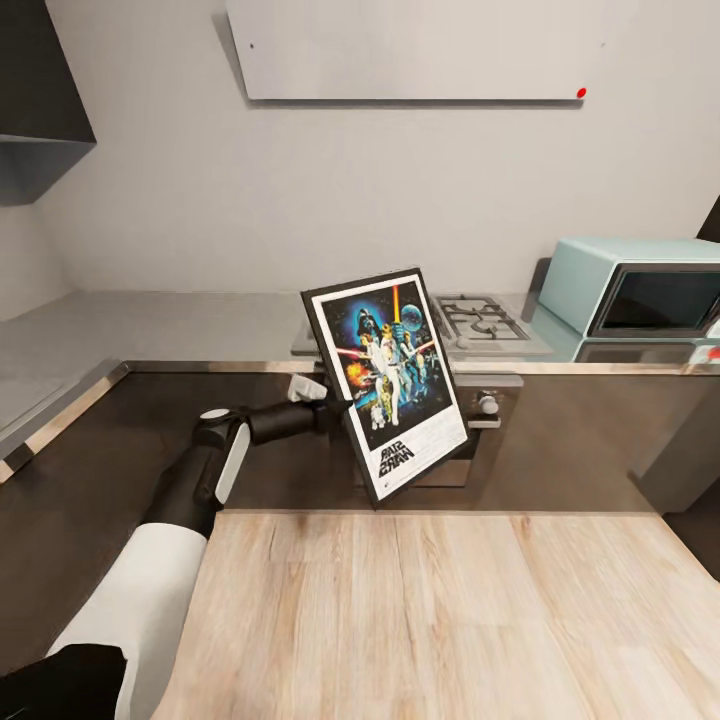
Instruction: Pick up the poster from the kitchen countertop and hang it on one of the wall nails in the kitchen.
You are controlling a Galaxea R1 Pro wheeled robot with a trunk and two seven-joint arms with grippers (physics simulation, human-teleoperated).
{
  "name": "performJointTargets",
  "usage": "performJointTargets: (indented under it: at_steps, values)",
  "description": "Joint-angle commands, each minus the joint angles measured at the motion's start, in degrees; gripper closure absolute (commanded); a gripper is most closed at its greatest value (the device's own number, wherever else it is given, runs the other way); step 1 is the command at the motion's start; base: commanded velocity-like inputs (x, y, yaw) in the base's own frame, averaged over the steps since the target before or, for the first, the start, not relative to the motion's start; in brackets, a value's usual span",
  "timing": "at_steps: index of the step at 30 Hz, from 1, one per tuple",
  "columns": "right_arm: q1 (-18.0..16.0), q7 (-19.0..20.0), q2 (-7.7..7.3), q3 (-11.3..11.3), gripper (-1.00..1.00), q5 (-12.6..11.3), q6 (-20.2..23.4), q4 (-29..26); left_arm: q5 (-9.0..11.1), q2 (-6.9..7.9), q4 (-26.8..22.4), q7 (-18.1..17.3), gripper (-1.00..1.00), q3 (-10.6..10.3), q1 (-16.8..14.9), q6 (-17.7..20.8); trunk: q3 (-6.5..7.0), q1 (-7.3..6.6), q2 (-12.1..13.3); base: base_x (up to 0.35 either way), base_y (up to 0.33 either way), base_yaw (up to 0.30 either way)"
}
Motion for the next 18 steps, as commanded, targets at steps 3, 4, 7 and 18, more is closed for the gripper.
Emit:
performJointTargets:
  at_steps: [3, 4, 7, 18]
  values:
    - [-0.96, -1.19, -0.05, 0.89, -1.0, 0.47, 0.82, -0.07, 0.28, -0.82, -0.47, 0.77, 1.0, 0.43, 0.94, 1.62, -0.04, 0.0, -0.03, 0.0, 0.0, 0.0]
    - [-1.29, -1.51, -0.05, 1.21, -1.0, 0.47, 0.82, -0.07, 0.28, -0.82, -0.47, 1.02, 1.0, 0.43, 1.26, 1.62, -0.04, 0.0, -0.03, 0.0, 0.0, 0.0]
    - [-1.3, -2.47, -0.05, 2.18, -1.0, 0.47, 0.82, -0.07, 0.28, -0.82, -0.47, 1.78, 1.0, 0.43, 2.23, 1.62, -0.04, 0.0, -0.03, 0.0, 0.0, 0.0]
    - [-1.3, -3.56, -0.05, 3.85, -1.0, 0.47, 0.82, -0.07, 0.28, -0.82, -0.47, 2.14, 1.0, 0.43, 5.79, 1.62, -0.04, 0.0, -0.03, 0.0, 0.0, 0.0]
